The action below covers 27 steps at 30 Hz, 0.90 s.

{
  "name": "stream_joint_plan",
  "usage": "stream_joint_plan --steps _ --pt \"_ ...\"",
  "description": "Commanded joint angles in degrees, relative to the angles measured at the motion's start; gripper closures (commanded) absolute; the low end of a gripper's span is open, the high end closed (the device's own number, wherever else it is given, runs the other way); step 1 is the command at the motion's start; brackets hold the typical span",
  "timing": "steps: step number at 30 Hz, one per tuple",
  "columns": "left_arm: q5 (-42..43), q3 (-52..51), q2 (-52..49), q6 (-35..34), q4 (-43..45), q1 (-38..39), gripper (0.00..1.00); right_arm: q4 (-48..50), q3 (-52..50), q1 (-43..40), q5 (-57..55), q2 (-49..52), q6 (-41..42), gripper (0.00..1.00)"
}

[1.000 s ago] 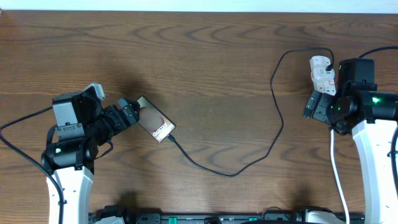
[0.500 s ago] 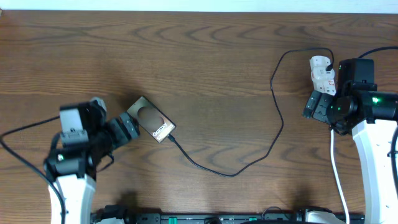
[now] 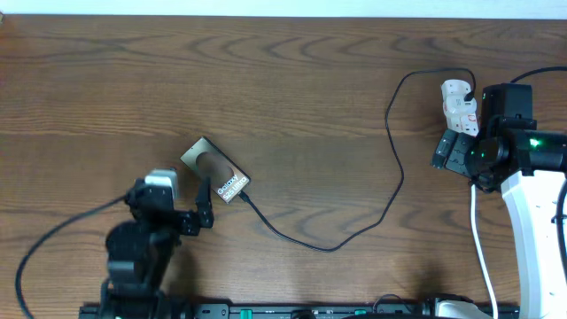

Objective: Plug charger to phone and switch on socket

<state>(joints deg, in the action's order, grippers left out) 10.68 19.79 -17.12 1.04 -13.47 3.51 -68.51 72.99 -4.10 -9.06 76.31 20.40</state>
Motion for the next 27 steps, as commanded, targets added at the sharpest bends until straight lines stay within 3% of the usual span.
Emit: stream_joint_plan --steps 1,8,20,27 --pt "2.2 -3.7 6.6 7.3 3.5 0.2 0.03 0.0 0.0 0.4 -0.9 -0.9 0.8 0.01" --pt "2.2 -10.3 16.9 10.6 6.8 0.0 0.03 0.0 0.0 0.4 -0.9 -0.9 0.8 0.01" --pt "1.7 -18.0 17.1 11.8 7.6 -2.6 0.03 0.0 0.0 0.4 -0.9 -0.9 0.8 0.01" --pt "-0.5 -18.7 17.1 7.8 8.2 -3.0 0.03 0.0 0.0 0.4 -0.9 -0.9 0.8 0.01"
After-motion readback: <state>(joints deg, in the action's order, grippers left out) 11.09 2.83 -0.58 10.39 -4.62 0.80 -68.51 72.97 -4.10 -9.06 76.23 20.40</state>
